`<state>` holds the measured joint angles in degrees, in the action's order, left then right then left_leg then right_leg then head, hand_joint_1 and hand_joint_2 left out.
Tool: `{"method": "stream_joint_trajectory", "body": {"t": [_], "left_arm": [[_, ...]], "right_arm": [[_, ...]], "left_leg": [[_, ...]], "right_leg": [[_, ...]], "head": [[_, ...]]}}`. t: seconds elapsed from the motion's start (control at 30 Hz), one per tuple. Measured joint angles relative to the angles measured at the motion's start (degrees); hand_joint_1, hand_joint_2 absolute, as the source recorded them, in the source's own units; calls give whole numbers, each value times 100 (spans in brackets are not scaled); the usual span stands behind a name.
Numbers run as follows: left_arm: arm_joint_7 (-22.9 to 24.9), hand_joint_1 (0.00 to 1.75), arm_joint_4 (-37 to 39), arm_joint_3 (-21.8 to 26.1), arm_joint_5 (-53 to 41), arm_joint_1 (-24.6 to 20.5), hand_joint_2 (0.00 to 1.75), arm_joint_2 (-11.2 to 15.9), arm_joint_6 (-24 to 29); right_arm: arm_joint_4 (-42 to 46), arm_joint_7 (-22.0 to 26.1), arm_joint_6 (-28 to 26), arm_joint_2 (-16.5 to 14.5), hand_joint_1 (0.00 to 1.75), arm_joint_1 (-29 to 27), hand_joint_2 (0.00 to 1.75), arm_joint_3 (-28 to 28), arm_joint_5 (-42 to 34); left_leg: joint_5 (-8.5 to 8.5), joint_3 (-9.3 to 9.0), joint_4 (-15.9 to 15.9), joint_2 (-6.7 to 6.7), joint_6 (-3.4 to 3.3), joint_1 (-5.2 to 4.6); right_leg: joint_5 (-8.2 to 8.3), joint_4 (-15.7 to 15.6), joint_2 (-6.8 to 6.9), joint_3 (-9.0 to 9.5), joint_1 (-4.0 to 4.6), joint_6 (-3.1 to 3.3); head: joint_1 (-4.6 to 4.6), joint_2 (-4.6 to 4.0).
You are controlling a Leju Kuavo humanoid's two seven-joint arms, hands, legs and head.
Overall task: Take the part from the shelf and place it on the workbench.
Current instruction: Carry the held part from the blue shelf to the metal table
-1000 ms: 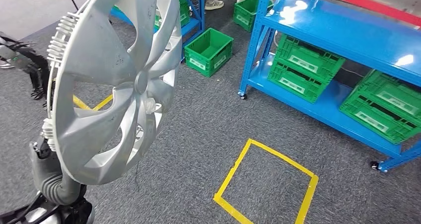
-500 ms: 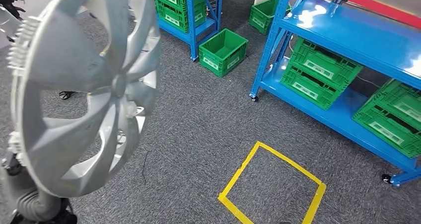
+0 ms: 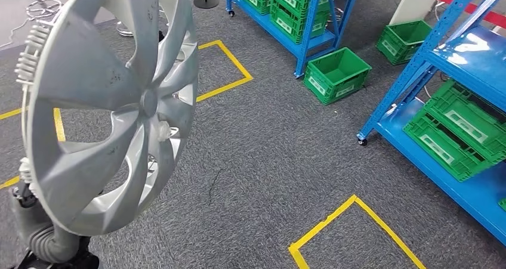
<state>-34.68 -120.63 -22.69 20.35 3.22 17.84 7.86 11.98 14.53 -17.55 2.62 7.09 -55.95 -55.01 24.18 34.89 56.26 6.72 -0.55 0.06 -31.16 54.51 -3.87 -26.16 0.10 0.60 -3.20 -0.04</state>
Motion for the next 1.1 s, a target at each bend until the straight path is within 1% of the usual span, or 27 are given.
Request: {"method": "stream_joint_trajectory", "body": {"t": [0.03, 0.07, 0.1, 0.13, 0.2, 0.23, 0.27, 0.3, 0.33, 0.37, 0.4, 0.43, 0.5, 0.53, 0.6, 0.63, 0.67, 0.73, 0.77, 0.8, 0.83, 0.87, 0.9, 0.97, 1.0, 1.03, 1.1], "left_arm": [[-3, 175, -10, 0, -1, 37, 175, 0, 3], [-11, 175, -21, 3, 2, 83, 175, 1, 12], [-23, 175, -33, 14, 7, 136, 175, 4, 25], [-38, 175, -45, 28, 13, 175, 175, 10, 39], [-62, 175, -64, 67, 22, 219, 175, 21, 56], [-72, 175, -67, 79, 26, 219, 175, 23, 47], [-84, 175, -66, 90, 31, 219, 175, 23, 27], [-98, 175, -64, 96, 39, 217, 175, 23, -1], [-113, 175, -62, 101, 48, 209, 175, 23, -36], [-124, 175, -61, 105, 54, 190, 175, 24, -74], [-130, 175, -61, 108, 55, 156, 175, 24, -108], [-129, 175, -59, 109, 51, 105, 175, 23, -144], [-99, 175, -54, 110, 42, -12, 175, 23, -201], [-71, 175, -50, 110, 40, -66, 175, 24, -220], [-7, 175, -49, 109, 35, -149, 175, 25, -238], [21, 175, -48, 108, 31, -189, 175, 26, -242], [43, 175, -48, 106, 26, -227, 175, 27, -246], [69, 175, -48, 102, 20, -286, 175, 28, -250], [79, 175, -48, 102, 17, -301, 175, 28, -250], [89, 175, -47, 101, 13, -307, 175, 28, -246], [97, 175, -47, 101, 9, -304, 175, 28, -238], [105, 175, -47, 101, 6, -297, 175, 28, -225], [109, 175, -47, 101, 4, -286, 175, 28, -212], [107, 175, -45, 101, 6, -265, 175, 28, -199], [95, 175, -41, 99, 11, -261, 175, 28, -200], [76, 175, -33, 98, 24, -260, 175, 28, -204], [17, 175, -2, 96, 64, -269, 175, 28, -217]], "right_arm": [[1, -24, 0, -1, 0, 3, 0, -8, 3], [2, -57, -1, -9, 0, 8, 0, -13, 3], [2, -105, -2, -21, 0, 13, 0, -19, -1], [1, -155, -4, -28, 0, 13, 0, -30, 1], [-2, -254, -7, -33, 0, -2, 0, -57, 8], [-4, -279, -13, -27, 0, -17, 0, -73, 8], [-6, -288, -21, -22, 0, -31, 0, -84, -1], [-7, -275, -32, -19, 0, -39, 0, -93, -12], [-6, -253, -42, -19, 0, -39, 0, -100, -29], [-4, -220, -50, -21, 0, -33, 0, -101, -46], [-3, -180, -57, -22, 0, -24, 0, -101, -61], [-2, -138, -65, -19, 0, -11, 0, -101, -79], [-1, -47, -86, -9, 0, 34, 0, -101, -119], [0, -10, -96, -7, 0, 62, 0, -101, -136], [6, 27, -109, -26, 0, 109, 0, -101, -155], [10, 32, -114, -37, 0, 118, 0, -101, -161], [15, 36, -119, -50, 0, 119, 0, -101, -169], [21, 48, -127, -67, 0, 97, 0, -101, -186], [22, 53, -126, -74, 0, 81, 0, -101, -192], [22, 55, -122, -80, 0, 63, 0, -101, -196], [22, 46, -117, -86, 0, 46, 0, -101, -194], [22, 20, -112, -91, 0, 32, 0, -101, -185], [22, -23, -110, -96, 0, 22, 0, -101, -172], [22, -141, -123, -98, 0, 5, 0, -102, -165], [22, -189, -134, -98, 0, -1, 0, -103, -181], [22, -220, -145, -101, 0, -5, 0, -103, -209], [22, -245, -166, -104, 0, 3, 0, -103, -260]], "left_leg": [[-21, 23, 4, 57, 30, 4], [-45, 43, -4, 108, 66, 14], [-35, 69, 17, 24, 87, 9], [40, 127, 112, -163, 111, -1], [389, 385, 649, -609, 152, -3], [607, 572, 1057, -711, 184, 18], [765, 740, 1433, -719, 215, 45], [825, 833, 1660, -710, 244, 70], [780, 817, 1673, -711, 269, 90], [641, 677, 1451, -749, 290, 104], [458, 447, 1068, -859, 306, 112], [341, 218, 680, -1066, 316, 90], [252, -64, 199, -1350, 244, 49], [276, -98, 132, -1377, 188, 22], [247, -127, 61, -1192, 67, 20], [222, -137, 22, -1094, 20, 22], [191, -142, -13, -998, -26, 30], [140, -121, -46, -795, -85, 33], [118, -98, -48, -682, -98, 30], [97, -75, -47, -562, -99, 27], [75, -55, -46, -443, -94, 25], [53, -38, -43, -322, -82, 24], [33, -27, -40, -213, -64, 25], [-8, 7, -21, -23, -15, 23], [-31, 33, -13, 50, 15, 26], [-56, 59, -10, 116, 51, 33], [-98, 107, -18, 212, 123, 54]], "right_leg": [[8, -49, 2, 6, 7, 2], [33, -58, 71, 5, 8, 2], [64, -81, 134, 11, 5, 15], [100, -111, 198, 17, 2, 38], [152, -160, 341, 19, -5, 71], [155, -161, 410, 12, -3, 80], [152, -156, 488, 4, -5, 76], [144, -150, 564, -1, -7, 66], [131, -140, 639, -2, -12, 48], [112, -126, 708, 3, -19, 25], [84, -104, 770, 15, -26, -5], [45, -78, 824, 25, -18, -41], [-28, -53, 927, 68, 12, -103], [-48, -73, 980, 102, 26, -126], [-68, -128, 1069, 180, 7, -169], [-130, -82, 998, 182, -8, -195], [-260, 84, 866, 122, -19, -217], [-679, 808, 534, -197, -29, -238], [-863, 1232, 456, -401, -29, -234], [-953, 1536, 423, -558, -29, -224], [-917, 1623, 407, -620, -29, -207], [-760, 1470, 386, -573, -29, -184], [-523, 1109, 333, -427, -30, -157], [-119, 297, 74, -106, -42, -108], [-26, 58, -33, -22, -45, -95], [-2, -37, -92, 0, -41, -84], [36, -57, 12, -2, -33, -45]], "head": [[5, 0], [9, 0], [15, 0], [41, 0], [111, 0], [153, 0], [180, 0], [209, 0], [240, 0], [268, 0], [294, 0], [326, 0], [334, 0], [309, 0], [234, 0], [215, 0], [193, 0], [128, 0], [99, 0], [76, 0], [56, 0], [36, 0], [14, 0], [-29, 0], [-37, 0], [-37, 0], [-26, 0]]}}
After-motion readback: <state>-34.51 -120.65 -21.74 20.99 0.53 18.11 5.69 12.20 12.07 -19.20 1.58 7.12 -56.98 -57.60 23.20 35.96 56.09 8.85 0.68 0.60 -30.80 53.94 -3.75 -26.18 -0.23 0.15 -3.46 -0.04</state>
